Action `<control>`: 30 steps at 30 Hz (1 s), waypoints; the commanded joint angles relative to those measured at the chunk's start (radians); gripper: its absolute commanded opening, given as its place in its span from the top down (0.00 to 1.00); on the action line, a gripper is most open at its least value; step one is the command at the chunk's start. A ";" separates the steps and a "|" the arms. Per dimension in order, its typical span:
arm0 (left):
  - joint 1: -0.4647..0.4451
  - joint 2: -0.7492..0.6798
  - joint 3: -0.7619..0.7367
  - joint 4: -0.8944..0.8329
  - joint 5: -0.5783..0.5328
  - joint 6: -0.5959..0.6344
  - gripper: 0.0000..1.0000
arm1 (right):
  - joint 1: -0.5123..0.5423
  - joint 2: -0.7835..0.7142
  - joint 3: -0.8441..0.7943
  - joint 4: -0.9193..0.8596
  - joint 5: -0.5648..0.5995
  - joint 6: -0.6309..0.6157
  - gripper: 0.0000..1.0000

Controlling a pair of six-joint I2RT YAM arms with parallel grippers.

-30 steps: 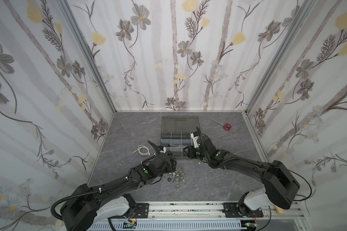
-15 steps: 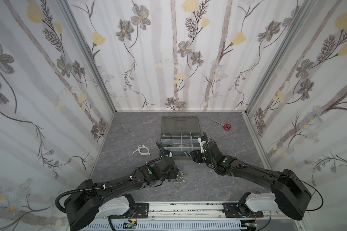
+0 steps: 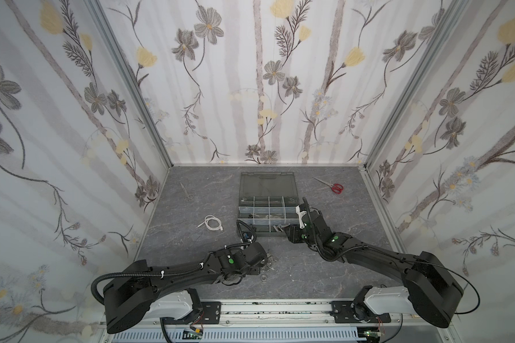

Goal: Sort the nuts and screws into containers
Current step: 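Raise the right gripper from the box while the left lowers toward the nut pile, then close the left gripper on a black hex nut and lift it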

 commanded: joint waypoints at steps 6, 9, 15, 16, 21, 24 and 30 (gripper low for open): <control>-0.016 0.059 0.007 -0.026 -0.047 -0.027 0.48 | -0.004 -0.015 -0.019 0.032 0.011 -0.003 0.47; -0.016 0.067 0.005 -0.026 -0.058 -0.024 0.50 | -0.006 -0.013 -0.020 0.032 0.011 -0.002 0.47; -0.016 0.099 0.013 -0.024 -0.060 -0.014 0.53 | -0.006 -0.006 -0.024 0.041 0.002 0.005 0.48; -0.016 0.105 0.014 -0.025 -0.061 -0.012 0.53 | -0.005 -0.005 -0.025 0.042 0.002 0.007 0.48; -0.016 0.134 0.029 -0.022 -0.069 0.022 0.54 | -0.006 -0.002 -0.027 0.040 0.002 0.011 0.47; -0.016 0.150 0.037 -0.022 -0.070 0.043 0.55 | -0.006 0.001 -0.027 0.040 0.002 0.013 0.47; -0.016 0.163 0.033 -0.021 -0.075 0.050 0.60 | -0.006 0.007 -0.026 0.041 -0.001 0.018 0.48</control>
